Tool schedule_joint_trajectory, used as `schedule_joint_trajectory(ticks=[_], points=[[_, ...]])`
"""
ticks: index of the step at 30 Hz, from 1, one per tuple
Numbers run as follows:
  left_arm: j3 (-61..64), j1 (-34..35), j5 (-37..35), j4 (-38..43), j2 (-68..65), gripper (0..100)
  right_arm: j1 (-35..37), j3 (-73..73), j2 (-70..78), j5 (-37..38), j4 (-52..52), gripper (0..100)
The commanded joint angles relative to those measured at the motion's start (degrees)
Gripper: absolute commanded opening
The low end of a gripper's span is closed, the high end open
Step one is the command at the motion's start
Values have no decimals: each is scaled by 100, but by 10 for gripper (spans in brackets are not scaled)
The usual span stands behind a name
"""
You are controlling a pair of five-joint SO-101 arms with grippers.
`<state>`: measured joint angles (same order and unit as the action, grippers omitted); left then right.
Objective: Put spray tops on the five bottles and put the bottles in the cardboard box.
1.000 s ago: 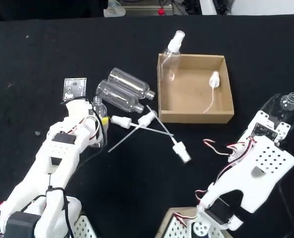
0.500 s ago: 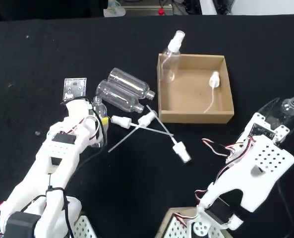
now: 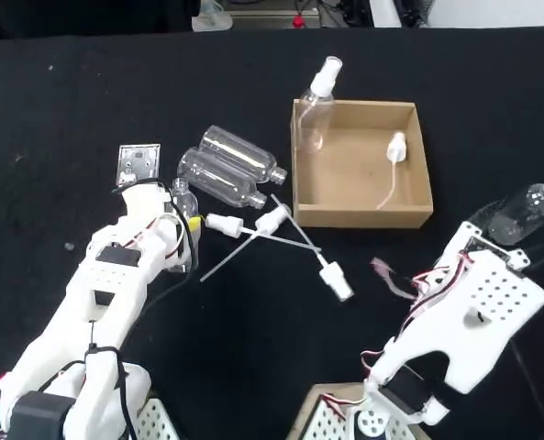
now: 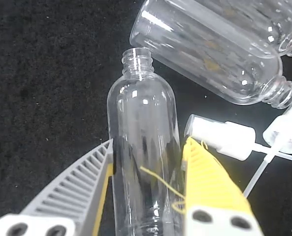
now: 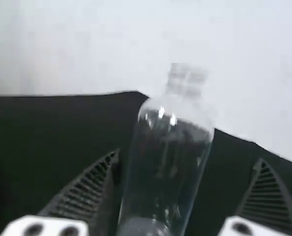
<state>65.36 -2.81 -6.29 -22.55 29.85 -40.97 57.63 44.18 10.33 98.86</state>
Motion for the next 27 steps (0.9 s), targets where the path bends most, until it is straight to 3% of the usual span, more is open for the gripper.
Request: schedule_joint_trajectory(ticks=[1, 21, 24, 27], points=[[-40, 92, 35, 79, 70, 216, 158, 875, -1305, -211, 79, 350], [-4, 92, 35, 79, 70, 216, 299, 3512, -6062, -158, -1978, 350], [-13, 92, 35, 79, 62, 216, 484, 3793, -6993, -158, -2760, 349], [-22, 92, 35, 79, 62, 216, 580, 3723, -8004, -158, -4167, 349]])
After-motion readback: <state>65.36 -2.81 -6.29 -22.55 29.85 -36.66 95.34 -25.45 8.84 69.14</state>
